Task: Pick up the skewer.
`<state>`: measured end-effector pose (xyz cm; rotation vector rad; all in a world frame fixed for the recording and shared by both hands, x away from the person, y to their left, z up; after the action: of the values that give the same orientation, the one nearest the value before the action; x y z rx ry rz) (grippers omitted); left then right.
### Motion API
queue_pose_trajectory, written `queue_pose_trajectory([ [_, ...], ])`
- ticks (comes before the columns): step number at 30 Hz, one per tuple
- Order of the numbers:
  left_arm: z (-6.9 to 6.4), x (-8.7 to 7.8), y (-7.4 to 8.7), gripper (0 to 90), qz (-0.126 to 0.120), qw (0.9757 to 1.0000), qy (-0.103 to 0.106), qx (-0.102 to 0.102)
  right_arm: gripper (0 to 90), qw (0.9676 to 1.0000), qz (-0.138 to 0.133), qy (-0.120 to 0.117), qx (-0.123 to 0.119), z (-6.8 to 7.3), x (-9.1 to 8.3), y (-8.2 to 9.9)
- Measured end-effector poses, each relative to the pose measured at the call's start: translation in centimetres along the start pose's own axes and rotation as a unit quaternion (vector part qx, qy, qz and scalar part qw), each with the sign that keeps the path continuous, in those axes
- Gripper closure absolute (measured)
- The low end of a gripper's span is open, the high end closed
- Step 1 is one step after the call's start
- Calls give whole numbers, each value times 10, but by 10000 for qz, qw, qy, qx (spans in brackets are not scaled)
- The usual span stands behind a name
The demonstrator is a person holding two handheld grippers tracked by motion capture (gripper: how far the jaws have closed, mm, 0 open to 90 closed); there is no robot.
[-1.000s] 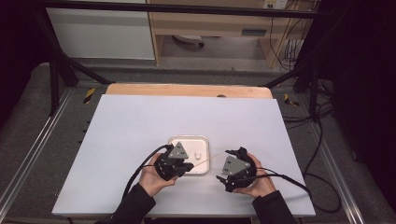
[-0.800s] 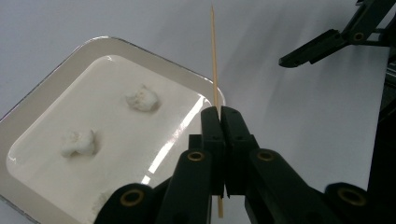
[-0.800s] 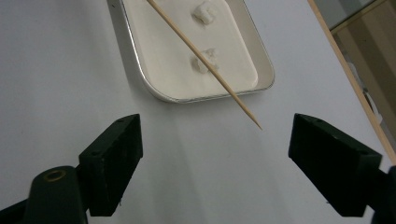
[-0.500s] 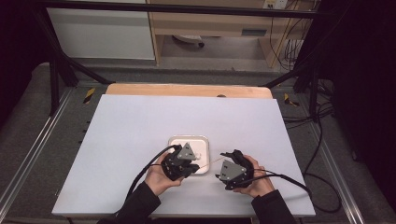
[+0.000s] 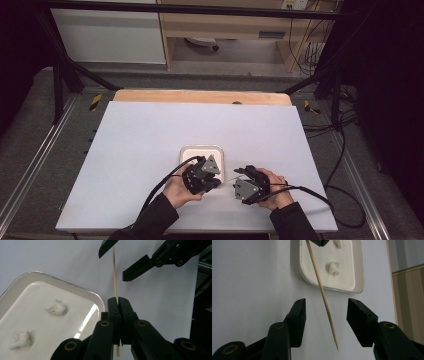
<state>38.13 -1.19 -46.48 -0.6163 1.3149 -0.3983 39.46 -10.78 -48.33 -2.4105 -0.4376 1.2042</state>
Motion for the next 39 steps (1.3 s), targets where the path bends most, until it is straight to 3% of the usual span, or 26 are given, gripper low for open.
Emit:
queue_pose_trajectory([
  [5,-3,3,-5,892,33,9999,42,107,576,9995,45,-1,-314,0,1,0],
  [14,-5,5,-5,892,115,9997,100,207,671,9983,151,-106,-550,4,1,4],
  [18,-6,5,-4,892,118,9996,120,233,736,9966,201,-105,-790,4,1,6],
  [39,-7,6,-1,891,194,9993,186,260,883,9933,170,-274,-1113,8,0,6],
])
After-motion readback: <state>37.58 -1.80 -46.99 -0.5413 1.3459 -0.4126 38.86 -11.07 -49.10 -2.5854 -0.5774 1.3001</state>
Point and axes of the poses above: each handheld gripper's, and its own axes: x roughly forward along the jaws, y roughly out of its underside, z roughly to its left, the point moved 10 cm from there along x, roughly forward along the jaws, and after that the axes turned 12 degrees about x, right-handed, at the moved point
